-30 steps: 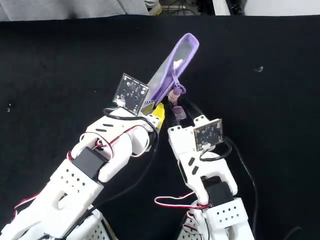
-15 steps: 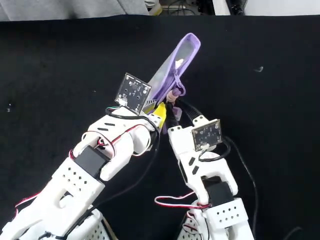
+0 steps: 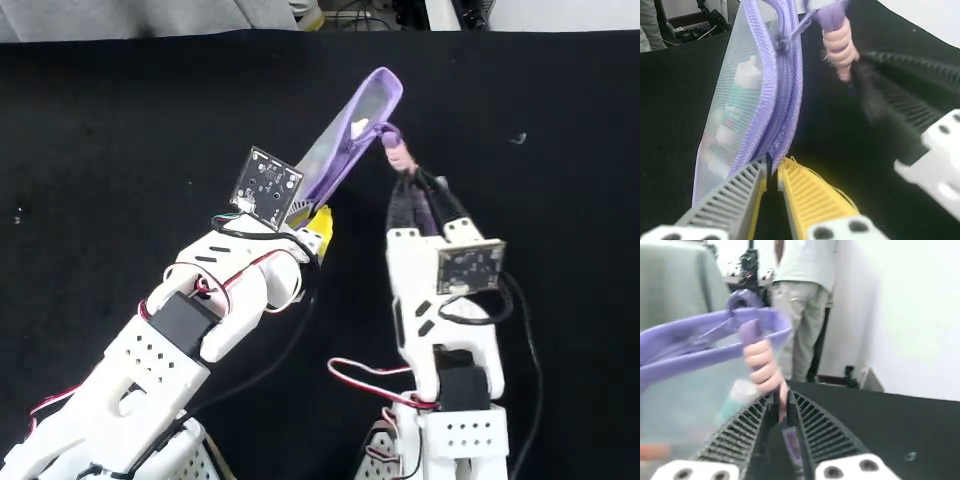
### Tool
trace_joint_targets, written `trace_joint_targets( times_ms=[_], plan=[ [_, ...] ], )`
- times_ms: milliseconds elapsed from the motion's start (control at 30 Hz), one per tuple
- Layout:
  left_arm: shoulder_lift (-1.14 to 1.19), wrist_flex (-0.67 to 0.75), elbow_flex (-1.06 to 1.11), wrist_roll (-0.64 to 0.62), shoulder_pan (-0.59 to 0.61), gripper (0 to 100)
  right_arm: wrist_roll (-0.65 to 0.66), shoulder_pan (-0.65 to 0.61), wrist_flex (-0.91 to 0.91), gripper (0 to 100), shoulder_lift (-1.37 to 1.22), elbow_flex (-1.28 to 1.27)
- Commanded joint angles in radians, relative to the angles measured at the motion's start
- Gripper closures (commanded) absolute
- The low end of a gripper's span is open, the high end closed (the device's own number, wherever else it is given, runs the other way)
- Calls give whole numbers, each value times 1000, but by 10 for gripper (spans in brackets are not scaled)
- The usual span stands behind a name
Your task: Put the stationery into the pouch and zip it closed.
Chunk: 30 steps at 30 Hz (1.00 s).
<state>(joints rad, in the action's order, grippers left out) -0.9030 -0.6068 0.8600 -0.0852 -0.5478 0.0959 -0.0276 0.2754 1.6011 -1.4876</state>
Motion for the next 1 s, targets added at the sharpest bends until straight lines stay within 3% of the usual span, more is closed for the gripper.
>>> trace_joint_targets(
  times_ms=[0,167,433,633,967],
  plan=[
    [-2,20,-2,8,5,972,15,52,-3,988,15,81],
    [-3,20,-2,9,5,972,17,63,-40,988,-18,99],
    [-3,18,-1,40,5,972,34,57,-58,983,-286,179],
    [-3,18,-1,49,5,972,-146,51,-52,816,-269,177],
    [-3,20,-1,49,5,972,-110,-114,104,798,-197,174]
  ],
)
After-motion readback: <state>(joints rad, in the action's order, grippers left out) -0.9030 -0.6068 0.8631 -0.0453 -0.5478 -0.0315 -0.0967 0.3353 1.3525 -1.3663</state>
